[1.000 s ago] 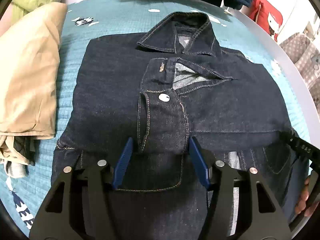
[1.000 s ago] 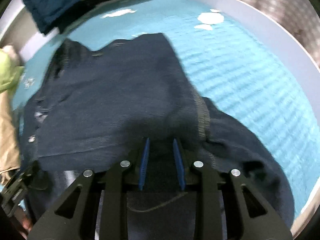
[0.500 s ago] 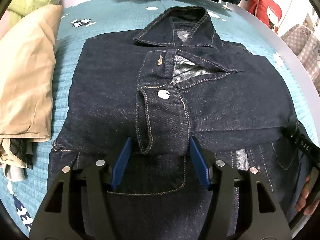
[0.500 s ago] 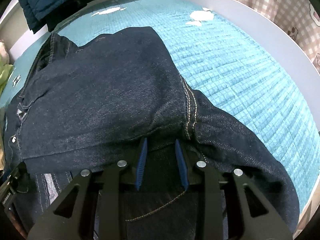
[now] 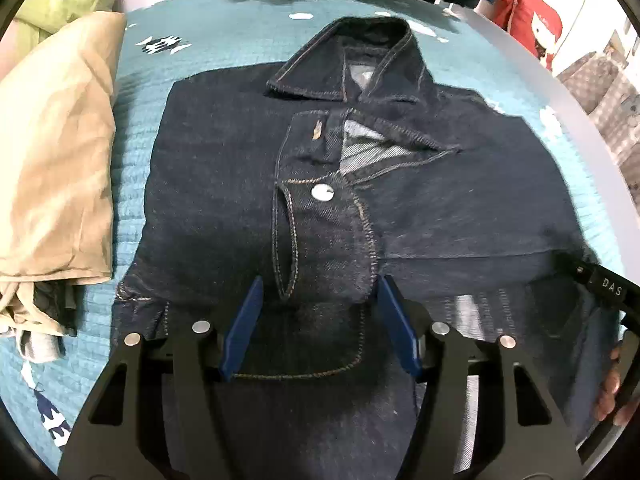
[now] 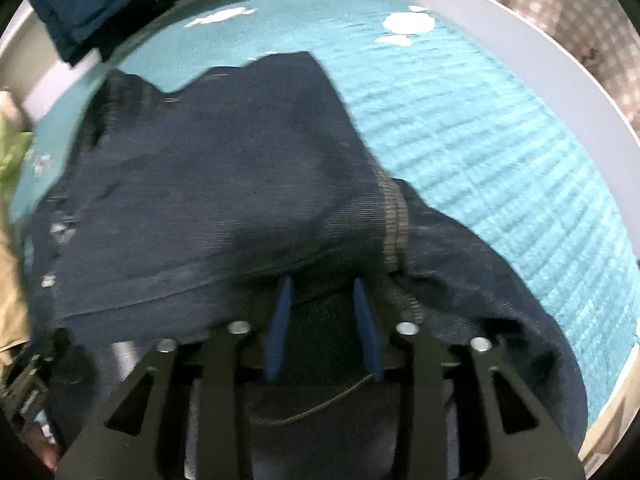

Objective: Fold large clothes

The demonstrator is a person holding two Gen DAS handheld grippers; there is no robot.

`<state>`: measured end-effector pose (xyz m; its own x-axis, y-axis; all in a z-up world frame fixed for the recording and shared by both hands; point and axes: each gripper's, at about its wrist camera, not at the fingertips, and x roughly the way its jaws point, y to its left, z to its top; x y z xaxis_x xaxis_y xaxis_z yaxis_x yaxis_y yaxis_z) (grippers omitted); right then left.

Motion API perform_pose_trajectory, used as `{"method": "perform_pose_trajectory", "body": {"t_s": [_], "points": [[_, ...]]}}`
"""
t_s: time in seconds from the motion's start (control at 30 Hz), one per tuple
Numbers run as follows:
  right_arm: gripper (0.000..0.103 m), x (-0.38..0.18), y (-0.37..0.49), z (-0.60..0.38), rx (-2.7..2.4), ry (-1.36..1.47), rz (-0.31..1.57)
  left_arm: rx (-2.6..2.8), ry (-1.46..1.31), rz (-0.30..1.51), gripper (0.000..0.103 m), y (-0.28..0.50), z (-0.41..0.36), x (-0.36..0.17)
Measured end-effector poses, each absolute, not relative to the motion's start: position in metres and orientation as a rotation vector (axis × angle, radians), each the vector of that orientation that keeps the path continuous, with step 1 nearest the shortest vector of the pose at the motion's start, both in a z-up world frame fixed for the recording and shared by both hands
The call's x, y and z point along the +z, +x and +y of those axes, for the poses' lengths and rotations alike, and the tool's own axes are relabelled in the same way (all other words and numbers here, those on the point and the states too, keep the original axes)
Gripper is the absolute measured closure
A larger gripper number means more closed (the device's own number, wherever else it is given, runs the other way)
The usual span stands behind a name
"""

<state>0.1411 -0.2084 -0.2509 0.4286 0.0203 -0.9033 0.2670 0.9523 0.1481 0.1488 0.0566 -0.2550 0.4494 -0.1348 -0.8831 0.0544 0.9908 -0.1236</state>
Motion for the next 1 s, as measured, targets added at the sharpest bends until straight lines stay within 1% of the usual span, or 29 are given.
{"method": "perform_pose_trajectory", "body": {"t_s": [0.03, 0.07, 0.1, 0.13, 0.2, 0.23, 0.27, 0.3, 0.43, 0.5, 0.77, 1.0], "points": [[0.041, -0.243, 0.139, -0.207, -0.139, 0.304, 1.094, -0.128, -0.1, 1.096, 0.041, 0.149, 0.06, -0.249], [0.038, -0.237, 0.138, -0.205, -0.126, 0.318, 1.068, -0.13, -0.115, 1.096, 0.035, 0.15, 0.062, -0.245], [0.032, -0.229, 0.137, -0.203, -0.109, 0.335, 1.043, -0.121, -0.127, 1.096, 0.031, 0.151, 0.066, -0.239], [0.029, -0.224, 0.139, -0.201, -0.093, 0.347, 1.037, -0.111, -0.131, 1.09, 0.029, 0.152, 0.069, -0.235], [0.029, -0.216, 0.145, -0.198, -0.069, 0.362, 1.035, -0.096, -0.138, 1.068, 0.028, 0.155, 0.076, -0.224], [0.027, -0.211, 0.15, -0.196, -0.046, 0.369, 1.03, -0.096, -0.14, 1.062, 0.023, 0.158, 0.078, -0.221], [0.024, -0.207, 0.155, -0.195, -0.036, 0.369, 1.023, -0.09, -0.142, 1.053, 0.021, 0.162, 0.081, -0.217], [0.019, -0.203, 0.163, -0.195, -0.033, 0.362, 1.007, -0.08, -0.14, 1.043, 0.021, 0.166, 0.084, -0.214], [0.017, -0.191, 0.197, -0.192, -0.035, 0.315, 1.002, -0.033, -0.131, 1.029, 0.017, 0.188, 0.099, -0.206], [0.017, -0.188, 0.215, -0.196, -0.04, 0.293, 1.0, -0.008, -0.129, 1.024, 0.014, 0.199, 0.108, -0.204], [0.017, -0.189, 0.294, -0.218, -0.083, 0.24, 1.054, 0.051, -0.103, 1.057, 0.014, 0.26, 0.138, -0.211], [0.017, -0.214, 0.344, -0.236, -0.151, 0.188, 1.149, 0.078, -0.196, 1.111, 0.014, 0.305, 0.164, -0.231]]}}
